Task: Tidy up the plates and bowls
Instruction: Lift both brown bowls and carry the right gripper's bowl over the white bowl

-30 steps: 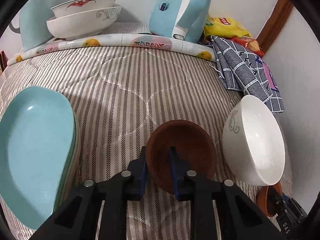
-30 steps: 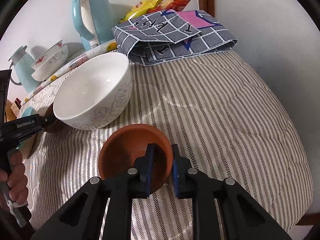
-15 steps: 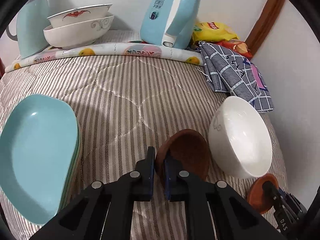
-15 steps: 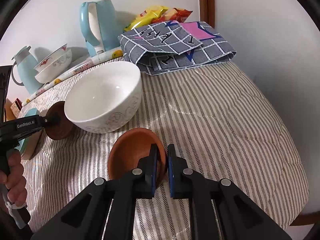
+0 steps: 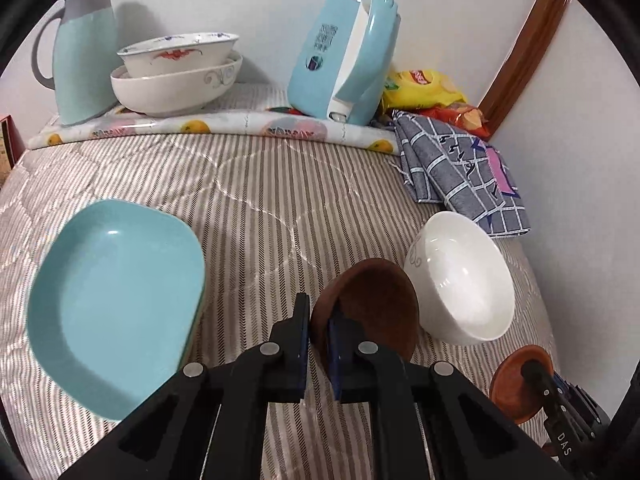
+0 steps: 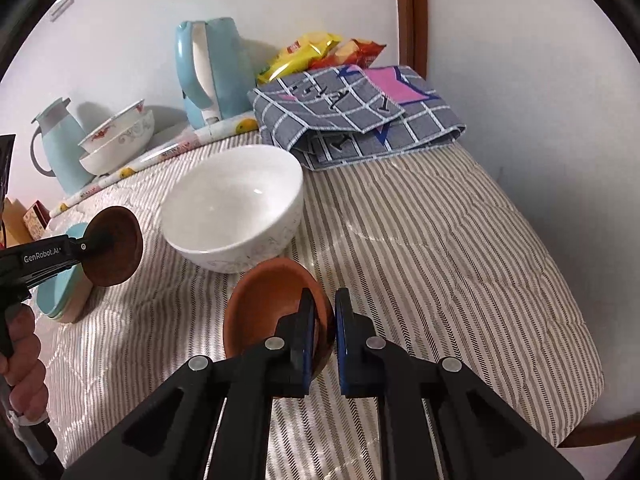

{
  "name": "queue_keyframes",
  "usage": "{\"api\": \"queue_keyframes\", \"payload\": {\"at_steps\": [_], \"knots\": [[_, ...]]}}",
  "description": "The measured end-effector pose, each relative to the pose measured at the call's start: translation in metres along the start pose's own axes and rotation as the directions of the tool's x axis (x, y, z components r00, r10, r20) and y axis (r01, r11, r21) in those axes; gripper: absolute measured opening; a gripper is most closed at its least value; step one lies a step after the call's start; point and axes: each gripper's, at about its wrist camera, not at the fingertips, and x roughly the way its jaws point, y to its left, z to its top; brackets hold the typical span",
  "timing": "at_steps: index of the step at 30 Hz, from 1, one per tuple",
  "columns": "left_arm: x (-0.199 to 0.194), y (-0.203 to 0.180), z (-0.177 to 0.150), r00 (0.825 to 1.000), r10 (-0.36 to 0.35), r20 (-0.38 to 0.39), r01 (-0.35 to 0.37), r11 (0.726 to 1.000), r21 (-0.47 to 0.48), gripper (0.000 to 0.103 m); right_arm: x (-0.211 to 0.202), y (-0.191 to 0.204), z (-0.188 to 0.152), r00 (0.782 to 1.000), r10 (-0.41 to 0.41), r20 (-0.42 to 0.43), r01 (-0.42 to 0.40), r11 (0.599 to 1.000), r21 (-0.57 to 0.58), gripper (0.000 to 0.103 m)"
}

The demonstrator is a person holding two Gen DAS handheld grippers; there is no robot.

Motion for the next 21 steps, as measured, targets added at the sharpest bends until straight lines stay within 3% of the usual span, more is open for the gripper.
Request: {"api": "queue_keyframes", "payload": {"at_steps": [21], "knots": [[-0.064,-0.003,0.008,0.998,0.005,0.064,-0.007,1.0,0.02,0.009,-0.061,0.015,0.017,0.995,-0.014,0.099,0.012,1.0,0.012,0.01]]}}
